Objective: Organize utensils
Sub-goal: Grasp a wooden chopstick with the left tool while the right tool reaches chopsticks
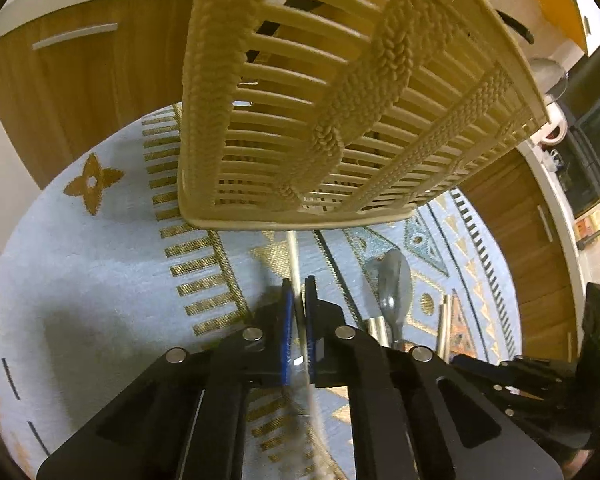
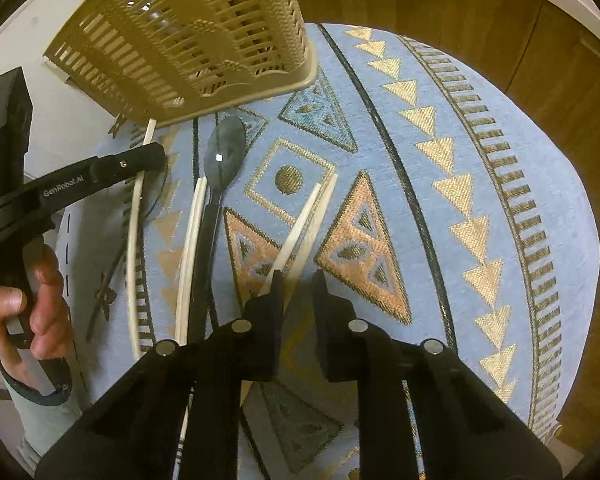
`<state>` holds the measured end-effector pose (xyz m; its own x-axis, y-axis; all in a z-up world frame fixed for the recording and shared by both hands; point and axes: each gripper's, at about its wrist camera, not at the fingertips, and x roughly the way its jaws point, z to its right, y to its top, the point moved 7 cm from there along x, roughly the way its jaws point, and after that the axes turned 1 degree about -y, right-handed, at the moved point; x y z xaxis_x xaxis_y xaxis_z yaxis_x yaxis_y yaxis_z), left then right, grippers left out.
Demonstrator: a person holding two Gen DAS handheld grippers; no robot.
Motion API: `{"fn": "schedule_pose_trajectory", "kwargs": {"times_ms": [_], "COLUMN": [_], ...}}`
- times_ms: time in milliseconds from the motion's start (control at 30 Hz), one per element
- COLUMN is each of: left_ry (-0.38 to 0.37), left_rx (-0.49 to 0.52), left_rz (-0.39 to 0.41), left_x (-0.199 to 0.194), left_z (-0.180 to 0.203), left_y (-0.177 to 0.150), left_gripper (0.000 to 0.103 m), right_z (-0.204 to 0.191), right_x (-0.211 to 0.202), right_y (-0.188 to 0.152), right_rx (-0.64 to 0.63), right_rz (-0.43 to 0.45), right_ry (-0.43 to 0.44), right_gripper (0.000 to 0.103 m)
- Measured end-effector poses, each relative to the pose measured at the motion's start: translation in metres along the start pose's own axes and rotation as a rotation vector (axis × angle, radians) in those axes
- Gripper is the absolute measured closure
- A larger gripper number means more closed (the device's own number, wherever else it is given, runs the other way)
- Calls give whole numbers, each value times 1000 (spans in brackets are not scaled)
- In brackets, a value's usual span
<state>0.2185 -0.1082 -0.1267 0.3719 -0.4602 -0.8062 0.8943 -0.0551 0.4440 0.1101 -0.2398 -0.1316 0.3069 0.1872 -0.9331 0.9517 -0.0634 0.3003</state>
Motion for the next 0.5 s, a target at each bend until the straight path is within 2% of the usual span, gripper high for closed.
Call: {"fn": "schedule_pose_trajectory", "kwargs": {"times_ms": [333, 500], "left_ry": [-58, -73], "left_rx": [-31, -27], "left_rz": [21, 31], "left_x": [-28, -45], "left_z": [-5, -9], "left_y": [-8, -19], "left_gripper": [101, 101], "right_z": [-2, -28], "right_x": [-1, 15], "right_y": [1, 7], "right_rx": [-10, -90], "right_rz": [-20, -23], "right_ry": [-52, -109], "right_gripper": [90, 90]}}
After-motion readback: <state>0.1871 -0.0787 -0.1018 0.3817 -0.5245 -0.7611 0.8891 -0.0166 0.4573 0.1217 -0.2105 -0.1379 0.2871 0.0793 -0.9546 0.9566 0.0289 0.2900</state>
